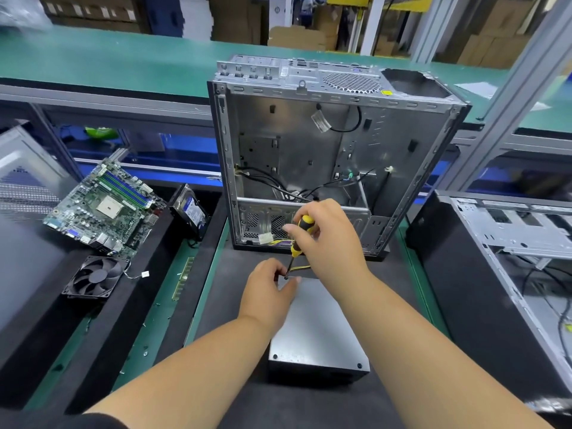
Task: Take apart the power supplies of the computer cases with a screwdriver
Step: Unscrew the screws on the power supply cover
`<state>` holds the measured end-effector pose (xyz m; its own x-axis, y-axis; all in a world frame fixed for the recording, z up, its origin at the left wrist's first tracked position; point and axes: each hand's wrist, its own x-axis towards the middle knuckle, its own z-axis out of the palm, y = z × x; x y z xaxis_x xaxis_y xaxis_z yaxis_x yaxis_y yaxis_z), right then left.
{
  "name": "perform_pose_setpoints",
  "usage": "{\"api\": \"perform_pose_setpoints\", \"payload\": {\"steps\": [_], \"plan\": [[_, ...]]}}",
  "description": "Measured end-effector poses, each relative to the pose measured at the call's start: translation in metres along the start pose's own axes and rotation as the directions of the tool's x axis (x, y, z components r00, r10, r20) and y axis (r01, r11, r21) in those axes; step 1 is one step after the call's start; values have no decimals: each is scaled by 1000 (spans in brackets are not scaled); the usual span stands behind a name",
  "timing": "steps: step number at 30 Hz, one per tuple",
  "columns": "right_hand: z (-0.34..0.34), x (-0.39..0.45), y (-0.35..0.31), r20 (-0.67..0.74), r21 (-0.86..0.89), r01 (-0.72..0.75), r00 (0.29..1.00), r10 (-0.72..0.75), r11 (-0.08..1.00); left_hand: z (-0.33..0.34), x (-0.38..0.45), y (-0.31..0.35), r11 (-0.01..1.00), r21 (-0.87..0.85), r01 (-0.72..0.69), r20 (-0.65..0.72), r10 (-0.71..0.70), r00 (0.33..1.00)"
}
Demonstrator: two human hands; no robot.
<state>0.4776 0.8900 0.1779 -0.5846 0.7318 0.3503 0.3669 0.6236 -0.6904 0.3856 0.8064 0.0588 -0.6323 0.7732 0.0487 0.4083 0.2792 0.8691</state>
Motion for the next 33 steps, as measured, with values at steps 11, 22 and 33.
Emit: {"api": "perform_pose_setpoints", "payload": {"steps": [11,22,33], "plan": [[4,-3,-7,46,275,-102,995,93,956,0,1,0,997,-53,47,19,-46,999],[8,-1,-12,8,309,-112,993,115,944,-1,7,-2,998,-52,23,69,-19,997],[13,-5,-14,-167,180,9,986,22,984,-1,6,-3,999,-44,10,75,-6,997]]}}
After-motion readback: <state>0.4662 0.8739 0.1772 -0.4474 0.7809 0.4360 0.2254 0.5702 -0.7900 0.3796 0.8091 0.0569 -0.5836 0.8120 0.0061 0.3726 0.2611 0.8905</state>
